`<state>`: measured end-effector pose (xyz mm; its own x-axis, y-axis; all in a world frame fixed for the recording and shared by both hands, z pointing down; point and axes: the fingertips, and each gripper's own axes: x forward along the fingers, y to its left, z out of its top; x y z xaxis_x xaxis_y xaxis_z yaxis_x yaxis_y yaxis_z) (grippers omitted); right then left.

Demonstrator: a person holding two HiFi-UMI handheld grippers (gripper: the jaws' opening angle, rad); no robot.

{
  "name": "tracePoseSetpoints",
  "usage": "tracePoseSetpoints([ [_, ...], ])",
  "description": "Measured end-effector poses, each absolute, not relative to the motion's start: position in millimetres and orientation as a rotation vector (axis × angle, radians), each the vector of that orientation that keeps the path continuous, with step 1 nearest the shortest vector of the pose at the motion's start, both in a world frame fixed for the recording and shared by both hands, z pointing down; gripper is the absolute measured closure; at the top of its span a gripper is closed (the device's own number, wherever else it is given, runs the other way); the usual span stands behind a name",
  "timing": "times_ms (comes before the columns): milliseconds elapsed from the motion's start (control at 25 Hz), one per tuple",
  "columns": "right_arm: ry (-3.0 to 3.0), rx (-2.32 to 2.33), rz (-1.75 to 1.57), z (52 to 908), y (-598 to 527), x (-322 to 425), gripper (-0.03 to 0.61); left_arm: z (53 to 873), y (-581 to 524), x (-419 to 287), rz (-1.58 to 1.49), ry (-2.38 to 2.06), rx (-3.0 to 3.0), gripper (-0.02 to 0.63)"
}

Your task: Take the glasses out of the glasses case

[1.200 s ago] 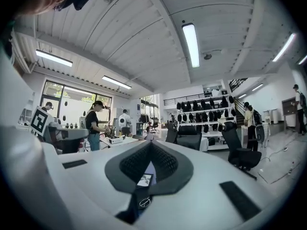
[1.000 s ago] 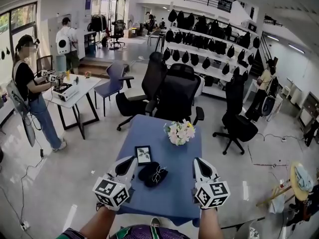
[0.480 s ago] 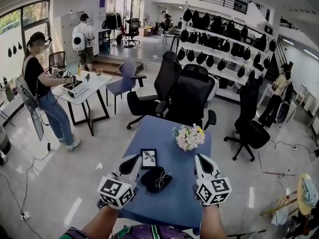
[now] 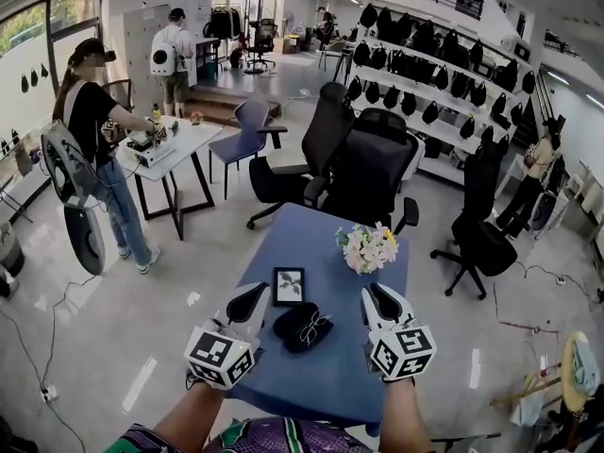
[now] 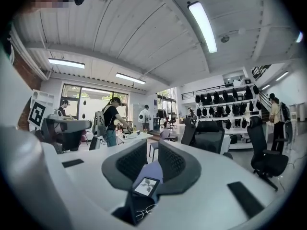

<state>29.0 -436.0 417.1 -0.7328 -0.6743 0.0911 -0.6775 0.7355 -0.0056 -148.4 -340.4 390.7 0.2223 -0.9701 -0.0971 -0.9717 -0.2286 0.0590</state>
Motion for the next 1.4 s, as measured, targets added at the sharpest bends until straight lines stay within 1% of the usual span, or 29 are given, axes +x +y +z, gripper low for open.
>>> tracePoseSetpoints([
  [280,-2.781,1.057,0.042,446,-446,19,0.520,389,-332,-147,0.138,1.934,-2.406,0.598],
  [640,-2.660,0.923,0.158,523,-458,5,0.520,407,-329,-142,0.123,1.962,-2.438,0.598],
  [1040,-2.513,0.787,0.310,623,-482,-6,0.520,421,-337,-163,0.110,2.082,-2.379,0.598],
  [1400,-2.433,0.684,0.409,685,-503,-15,0.520,435,-347,-173,0.124,2.194,-2.339,0.598],
])
